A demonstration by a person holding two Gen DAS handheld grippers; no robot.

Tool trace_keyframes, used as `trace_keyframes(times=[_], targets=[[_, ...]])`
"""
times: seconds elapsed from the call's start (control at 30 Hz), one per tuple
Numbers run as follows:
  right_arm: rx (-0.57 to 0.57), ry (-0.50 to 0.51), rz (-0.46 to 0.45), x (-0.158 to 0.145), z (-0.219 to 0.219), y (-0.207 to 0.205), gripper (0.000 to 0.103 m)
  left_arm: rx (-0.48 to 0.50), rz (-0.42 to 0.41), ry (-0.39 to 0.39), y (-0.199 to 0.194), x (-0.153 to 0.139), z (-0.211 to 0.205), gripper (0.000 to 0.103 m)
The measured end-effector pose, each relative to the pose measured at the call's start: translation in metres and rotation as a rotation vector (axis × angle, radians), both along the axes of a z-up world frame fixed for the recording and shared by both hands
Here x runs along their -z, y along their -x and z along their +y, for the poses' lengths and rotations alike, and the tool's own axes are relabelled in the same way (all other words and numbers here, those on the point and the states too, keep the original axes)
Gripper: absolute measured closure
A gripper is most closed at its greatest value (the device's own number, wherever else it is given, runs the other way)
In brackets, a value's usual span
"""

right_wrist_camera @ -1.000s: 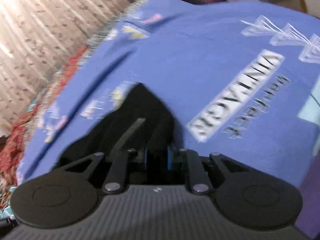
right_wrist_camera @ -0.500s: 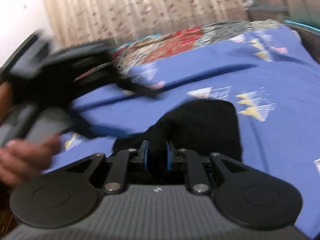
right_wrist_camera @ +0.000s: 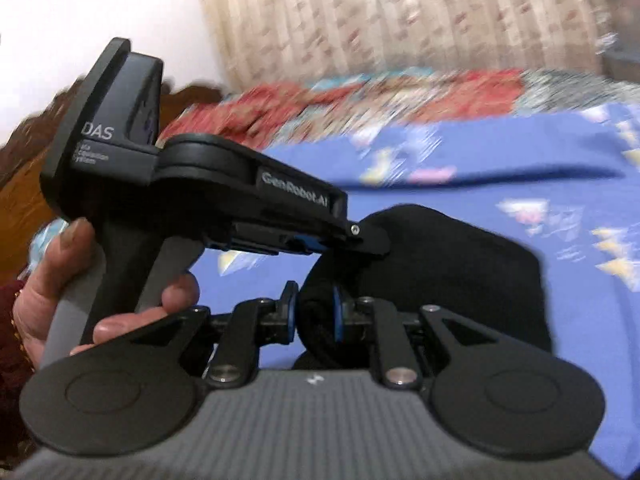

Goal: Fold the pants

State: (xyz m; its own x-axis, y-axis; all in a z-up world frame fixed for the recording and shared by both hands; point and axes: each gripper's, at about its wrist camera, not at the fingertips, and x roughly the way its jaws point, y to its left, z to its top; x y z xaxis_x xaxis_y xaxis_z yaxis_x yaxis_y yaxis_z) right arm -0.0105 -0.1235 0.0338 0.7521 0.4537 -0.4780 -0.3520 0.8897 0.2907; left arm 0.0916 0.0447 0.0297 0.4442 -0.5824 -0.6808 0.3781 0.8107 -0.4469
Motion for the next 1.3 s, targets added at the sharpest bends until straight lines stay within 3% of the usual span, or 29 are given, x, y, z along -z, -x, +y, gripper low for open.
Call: trace_keyframes(times=[0.1,0.17,0.23,0.33,0.4,0.47,0.57,0.63,0.67,0.73,0.87,0.97,1.03,1.1,1.23,1.3], targets=[[-0.087,0.049,0.146,0.041,0.018,-0.016,0.074,-0.056,0.110,-0.113,-0.008,0.049,0.005,0.080],[-0.096,0.001,0.162,0.040,0.008,-0.013,0.074,-0.060,0.131,-0.121,-0.006,0.062,0.005,0.078],[-0.102,-0.073,0.114,0.020,-0.017,-0.004,0.072,-0.064,0.097,-0.104,-0.001,0.053,0.012,0.076],[0.029,-0.141,0.015,-0.007,-0.067,0.017,0.072,-0.087,0.067,-0.068,0.004,0.034,0.026,0.071],[0.148,-0.144,0.009,-0.012,-0.101,0.022,0.071,-0.100,0.069,-0.026,0.011,0.022,0.031,0.059],[0.219,-0.133,0.043,-0.003,-0.121,0.025,0.071,-0.074,0.029,-0.019,0.019,0.016,0.022,0.055],[0.241,-0.131,0.135,0.022,-0.131,0.020,0.071,-0.016,-0.030,-0.132,0.036,0.023,0.004,0.057],[0.225,-0.065,0.232,0.049,-0.113,0.026,0.071,-0.009,-0.013,-0.260,0.041,0.045,-0.006,0.052],[0.221,-0.037,0.260,0.064,-0.106,0.029,0.069,-0.007,-0.009,-0.272,0.043,0.057,-0.006,0.049],[0.221,-0.030,0.212,0.067,-0.106,0.037,0.069,-0.045,-0.025,-0.242,0.050,0.067,0.004,0.038],[0.207,-0.044,0.236,0.061,-0.118,0.033,0.069,-0.066,0.021,-0.200,0.045,0.057,0.017,0.038],[0.212,-0.067,0.232,0.058,-0.125,0.041,0.066,-0.068,-0.010,-0.210,0.048,0.043,0.026,0.034],[0.218,-0.098,0.203,0.054,-0.132,0.049,0.055,-0.070,-0.021,-0.184,0.050,0.036,0.038,0.016],[0.236,-0.136,0.165,0.054,-0.144,0.055,0.032,-0.052,-0.011,-0.123,0.048,0.033,0.048,0.003],[0.220,-0.206,0.163,0.051,-0.164,0.047,0.019,-0.035,0.063,-0.009,0.030,0.037,0.057,0.000],[0.230,-0.229,0.179,0.053,-0.169,0.034,0.017,-0.027,0.121,0.046,0.017,0.045,0.054,0.000]])
